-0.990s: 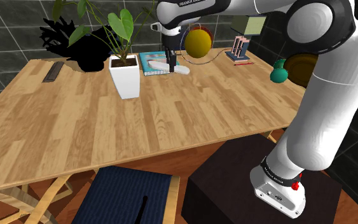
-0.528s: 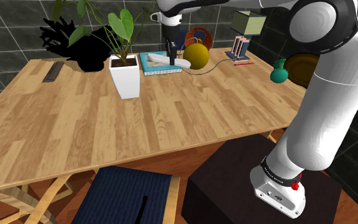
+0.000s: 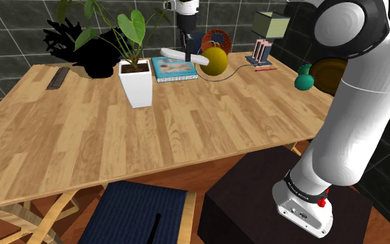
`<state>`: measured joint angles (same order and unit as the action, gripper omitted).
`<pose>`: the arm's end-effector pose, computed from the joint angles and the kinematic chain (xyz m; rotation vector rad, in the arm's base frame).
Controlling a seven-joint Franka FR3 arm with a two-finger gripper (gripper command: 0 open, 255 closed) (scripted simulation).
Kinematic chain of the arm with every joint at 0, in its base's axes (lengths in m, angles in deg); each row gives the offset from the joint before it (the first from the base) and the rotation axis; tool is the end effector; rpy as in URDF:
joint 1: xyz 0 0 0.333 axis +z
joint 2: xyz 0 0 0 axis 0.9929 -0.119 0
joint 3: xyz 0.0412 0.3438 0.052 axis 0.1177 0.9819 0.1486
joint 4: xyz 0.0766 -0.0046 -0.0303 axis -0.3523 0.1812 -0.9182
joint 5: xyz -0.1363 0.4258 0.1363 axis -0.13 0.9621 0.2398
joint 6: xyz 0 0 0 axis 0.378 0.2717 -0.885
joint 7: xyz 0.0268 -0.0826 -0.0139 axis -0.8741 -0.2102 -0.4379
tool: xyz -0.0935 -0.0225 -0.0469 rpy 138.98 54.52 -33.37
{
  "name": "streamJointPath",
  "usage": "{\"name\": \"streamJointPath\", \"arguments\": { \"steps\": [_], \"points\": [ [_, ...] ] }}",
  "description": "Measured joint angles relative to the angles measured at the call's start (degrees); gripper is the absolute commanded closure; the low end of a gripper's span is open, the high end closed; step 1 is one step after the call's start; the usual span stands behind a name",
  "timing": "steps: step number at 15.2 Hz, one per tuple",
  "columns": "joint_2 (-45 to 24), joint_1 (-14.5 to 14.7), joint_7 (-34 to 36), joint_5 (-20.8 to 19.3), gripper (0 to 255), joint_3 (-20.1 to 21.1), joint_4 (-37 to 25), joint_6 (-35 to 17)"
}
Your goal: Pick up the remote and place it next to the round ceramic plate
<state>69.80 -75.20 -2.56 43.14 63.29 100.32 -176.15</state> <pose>0.7056 0.0431 0.5813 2.6950 1.5726 0.0010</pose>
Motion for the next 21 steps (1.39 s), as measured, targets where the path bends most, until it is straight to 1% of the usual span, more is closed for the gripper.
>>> {"name": "streamJointPath", "arguments": {
  "steps": [15, 16, 17, 19, 21],
  "points": [
    [-3.52, -0.27, -0.24, 0.31, 255, -0.05, -16.37, 12.86],
    [-2.58, -0.45, -0.57, 0.27, 255, -0.17, -15.38, 12.84],
    [-0.82, -0.6, -0.9, 0.14, 255, -0.31, -13.08, 12.27],
    [3.82, -1.07, -1.88, -0.22, 255, -0.74, -7.06, 10.86],
    [7.63, -1.6, -2.95, -0.58, 255, -1.23, -2.43, 10.02]
  ]
}}
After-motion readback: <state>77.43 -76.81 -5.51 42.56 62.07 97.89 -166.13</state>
